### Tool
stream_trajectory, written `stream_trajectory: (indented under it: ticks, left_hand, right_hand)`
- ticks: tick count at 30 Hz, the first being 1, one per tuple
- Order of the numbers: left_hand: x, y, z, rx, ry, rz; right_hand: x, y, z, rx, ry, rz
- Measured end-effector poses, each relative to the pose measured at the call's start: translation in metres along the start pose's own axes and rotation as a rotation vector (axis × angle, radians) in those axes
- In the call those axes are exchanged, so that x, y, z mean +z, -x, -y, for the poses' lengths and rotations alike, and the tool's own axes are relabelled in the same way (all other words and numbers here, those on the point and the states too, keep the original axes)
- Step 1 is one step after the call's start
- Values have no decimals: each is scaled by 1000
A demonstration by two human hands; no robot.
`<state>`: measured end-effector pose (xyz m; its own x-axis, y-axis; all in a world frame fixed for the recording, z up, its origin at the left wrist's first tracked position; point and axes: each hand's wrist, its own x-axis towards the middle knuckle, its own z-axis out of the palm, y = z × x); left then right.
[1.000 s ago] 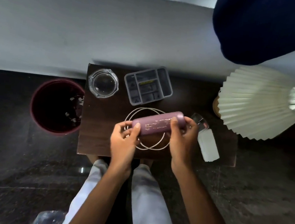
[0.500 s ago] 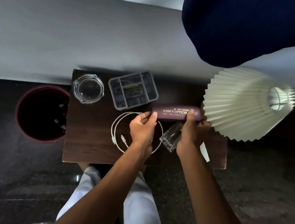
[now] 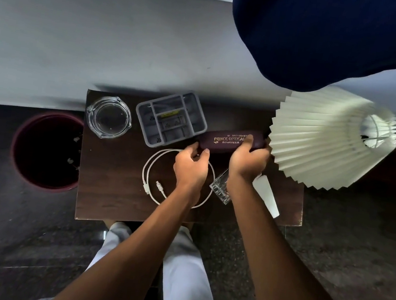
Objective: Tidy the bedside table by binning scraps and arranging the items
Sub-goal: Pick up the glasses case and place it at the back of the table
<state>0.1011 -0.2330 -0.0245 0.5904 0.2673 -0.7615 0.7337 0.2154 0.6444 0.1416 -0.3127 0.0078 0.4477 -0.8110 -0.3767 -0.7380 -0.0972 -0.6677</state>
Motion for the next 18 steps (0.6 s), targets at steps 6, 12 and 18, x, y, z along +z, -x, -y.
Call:
stream_trajectory:
  ticks: [6,12,18]
  left_hand:
    - [13,-6,2,14,-57,75]
    - [17,-10,2,46,-220,212]
    - [24,-16,0,151,-318,311]
  right_hand:
    - [6,-19,8,-11,169,46]
    - [9,-32,7,-132,233,132]
    - [6,-48,12,-137,320,290]
